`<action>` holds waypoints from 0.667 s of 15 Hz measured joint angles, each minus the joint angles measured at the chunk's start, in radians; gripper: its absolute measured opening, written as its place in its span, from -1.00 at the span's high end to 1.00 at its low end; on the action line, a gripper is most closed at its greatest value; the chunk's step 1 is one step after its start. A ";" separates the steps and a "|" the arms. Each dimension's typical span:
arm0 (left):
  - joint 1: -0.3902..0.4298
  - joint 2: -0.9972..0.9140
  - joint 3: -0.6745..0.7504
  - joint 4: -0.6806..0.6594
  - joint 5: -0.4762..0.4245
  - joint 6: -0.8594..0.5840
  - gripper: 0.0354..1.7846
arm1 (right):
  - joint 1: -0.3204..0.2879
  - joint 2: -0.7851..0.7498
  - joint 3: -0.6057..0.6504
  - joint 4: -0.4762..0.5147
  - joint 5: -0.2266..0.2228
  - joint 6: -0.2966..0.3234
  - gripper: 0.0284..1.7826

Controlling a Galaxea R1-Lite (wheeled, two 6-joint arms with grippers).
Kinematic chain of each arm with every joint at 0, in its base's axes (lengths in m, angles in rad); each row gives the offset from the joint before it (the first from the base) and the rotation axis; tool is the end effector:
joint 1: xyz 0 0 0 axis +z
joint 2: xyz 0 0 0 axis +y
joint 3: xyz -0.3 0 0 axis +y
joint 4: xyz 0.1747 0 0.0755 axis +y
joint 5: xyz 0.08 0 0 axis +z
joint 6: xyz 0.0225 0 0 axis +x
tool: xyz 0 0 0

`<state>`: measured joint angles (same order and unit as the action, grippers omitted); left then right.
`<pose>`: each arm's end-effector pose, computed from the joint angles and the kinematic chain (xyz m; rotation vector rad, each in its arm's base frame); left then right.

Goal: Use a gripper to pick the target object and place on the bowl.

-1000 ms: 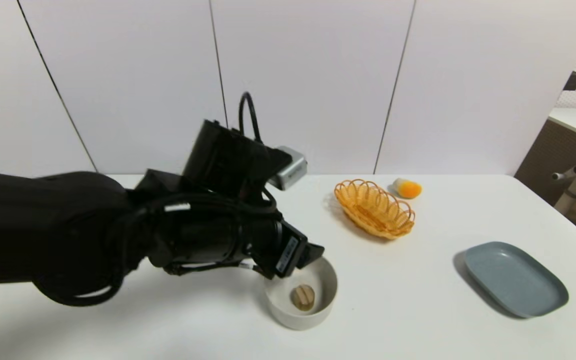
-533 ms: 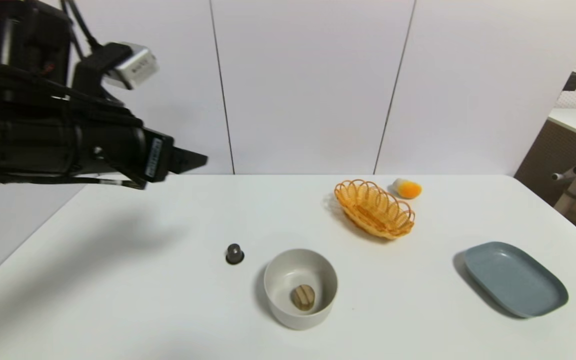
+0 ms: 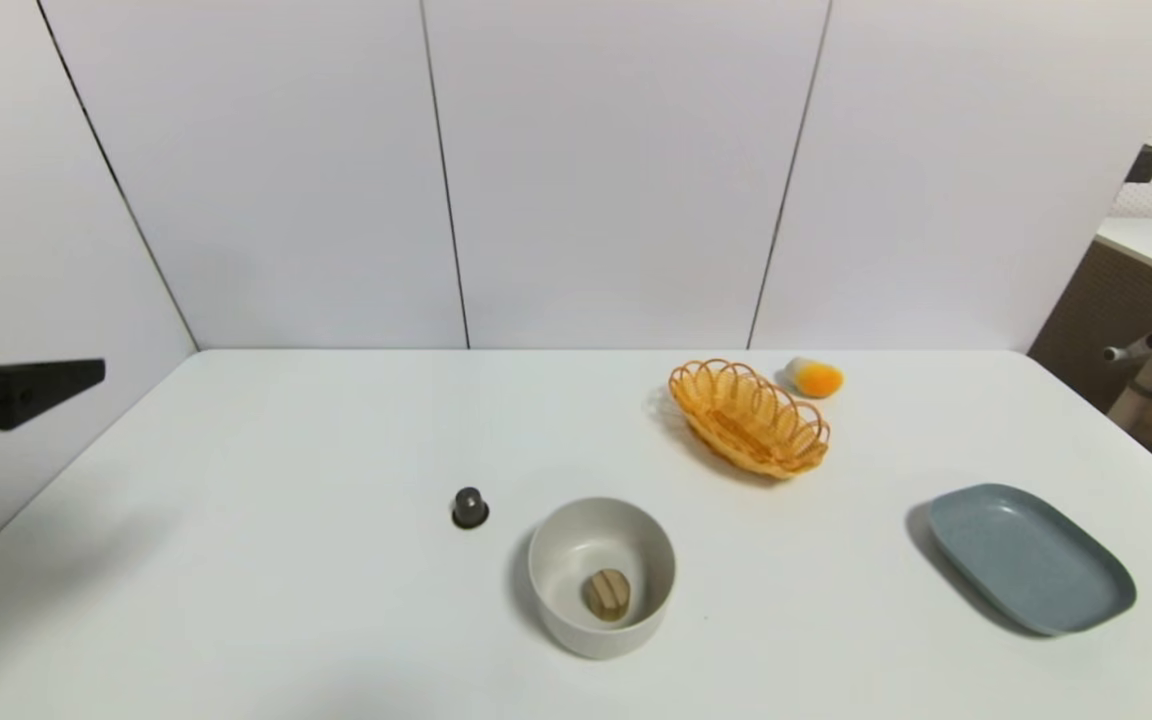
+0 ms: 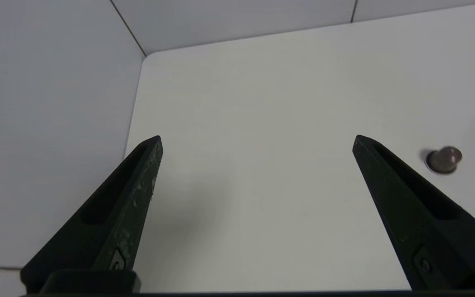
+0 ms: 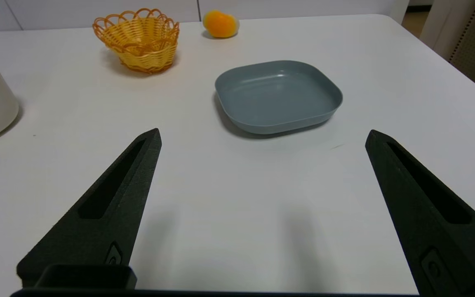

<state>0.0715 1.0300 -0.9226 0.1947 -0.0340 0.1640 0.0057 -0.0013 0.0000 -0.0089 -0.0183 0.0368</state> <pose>0.1249 0.0082 0.2830 0.1468 0.3040 0.0124 -0.0229 -0.0005 0.0764 0.0369 -0.0104 -0.0124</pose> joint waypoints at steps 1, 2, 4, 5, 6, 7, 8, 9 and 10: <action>0.019 -0.065 0.081 -0.012 -0.016 -0.007 -0.87 | 0.000 0.000 0.000 0.000 0.000 0.000 -0.92; 0.032 -0.133 0.163 -0.029 -0.024 -0.015 -0.87 | 0.000 0.000 0.000 0.000 0.000 0.000 -0.92; 0.045 -0.286 0.335 -0.075 -0.033 -0.033 -0.87 | 0.000 0.000 0.000 0.000 0.000 0.000 -0.92; 0.048 -0.366 0.416 -0.092 -0.035 -0.043 -0.87 | 0.000 0.000 0.000 0.000 0.000 0.000 -0.92; 0.050 -0.458 0.507 -0.106 -0.037 -0.055 -0.88 | 0.000 0.000 0.000 0.000 0.000 0.000 -0.92; 0.052 -0.538 0.598 -0.122 -0.038 -0.064 -0.89 | -0.001 0.000 0.000 0.000 0.000 0.000 -0.92; 0.053 -0.606 0.689 -0.154 -0.040 -0.070 -0.89 | 0.000 0.000 0.000 0.000 0.000 0.000 -0.92; 0.053 -0.659 0.777 -0.215 -0.040 -0.078 -0.89 | 0.000 0.000 0.000 0.000 0.000 0.000 -0.92; 0.053 -0.692 0.844 -0.277 -0.036 -0.087 -0.89 | 0.000 0.000 0.000 0.000 0.000 0.000 -0.92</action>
<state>0.1249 0.3381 -0.0787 -0.0826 -0.0696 0.0768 0.0057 -0.0013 0.0000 -0.0089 -0.0183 0.0368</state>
